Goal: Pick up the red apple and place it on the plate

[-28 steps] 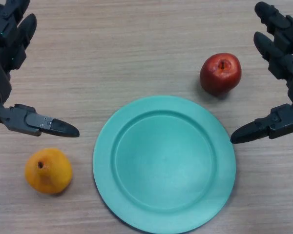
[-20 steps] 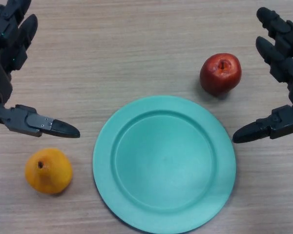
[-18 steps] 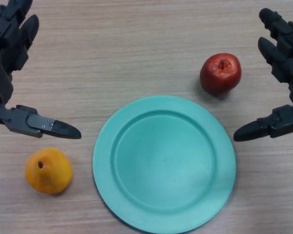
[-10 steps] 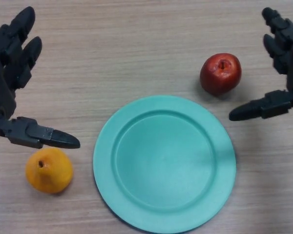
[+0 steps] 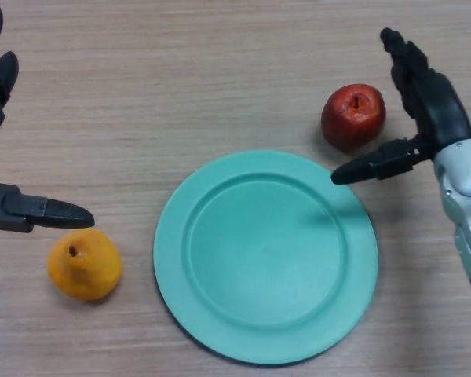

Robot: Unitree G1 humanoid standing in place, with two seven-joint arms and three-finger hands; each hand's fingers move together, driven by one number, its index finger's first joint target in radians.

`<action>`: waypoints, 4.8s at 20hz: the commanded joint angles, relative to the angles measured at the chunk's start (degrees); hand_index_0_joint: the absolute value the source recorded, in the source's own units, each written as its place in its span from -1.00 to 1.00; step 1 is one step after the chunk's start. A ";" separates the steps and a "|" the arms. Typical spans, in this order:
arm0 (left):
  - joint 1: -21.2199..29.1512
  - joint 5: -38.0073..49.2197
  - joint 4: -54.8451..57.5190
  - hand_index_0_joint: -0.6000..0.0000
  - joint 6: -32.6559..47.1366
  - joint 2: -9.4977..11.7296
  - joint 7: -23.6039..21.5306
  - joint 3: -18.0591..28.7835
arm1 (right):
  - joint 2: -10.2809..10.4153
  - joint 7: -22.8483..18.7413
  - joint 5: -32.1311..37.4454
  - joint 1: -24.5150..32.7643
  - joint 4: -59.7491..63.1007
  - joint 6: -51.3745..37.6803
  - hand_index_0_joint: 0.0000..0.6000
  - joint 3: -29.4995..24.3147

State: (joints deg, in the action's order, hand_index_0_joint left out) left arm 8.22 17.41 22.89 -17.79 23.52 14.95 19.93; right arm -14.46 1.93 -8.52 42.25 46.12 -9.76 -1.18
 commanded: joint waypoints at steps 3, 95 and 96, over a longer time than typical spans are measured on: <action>0.97 2.43 2.35 1.00 9.76 3.19 -1.37 5.75 | 0.43 -4.73 2.32 8.76 5.04 -9.00 -0.83 -1.26; -2.26 -3.49 19.88 1.00 -10.44 -2.70 -1.20 -1.76 | 3.58 0.39 8.32 -20.80 -61.23 44.13 -0.81 13.71; -2.18 -3.34 20.23 1.00 -11.95 -2.78 -1.22 -1.74 | 3.58 -0.74 10.99 -20.88 -62.53 45.34 -1.00 13.78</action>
State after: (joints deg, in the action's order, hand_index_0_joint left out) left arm 4.69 14.52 39.95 -34.60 19.15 13.96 14.62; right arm -10.48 2.54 2.24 19.09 -13.51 40.51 15.38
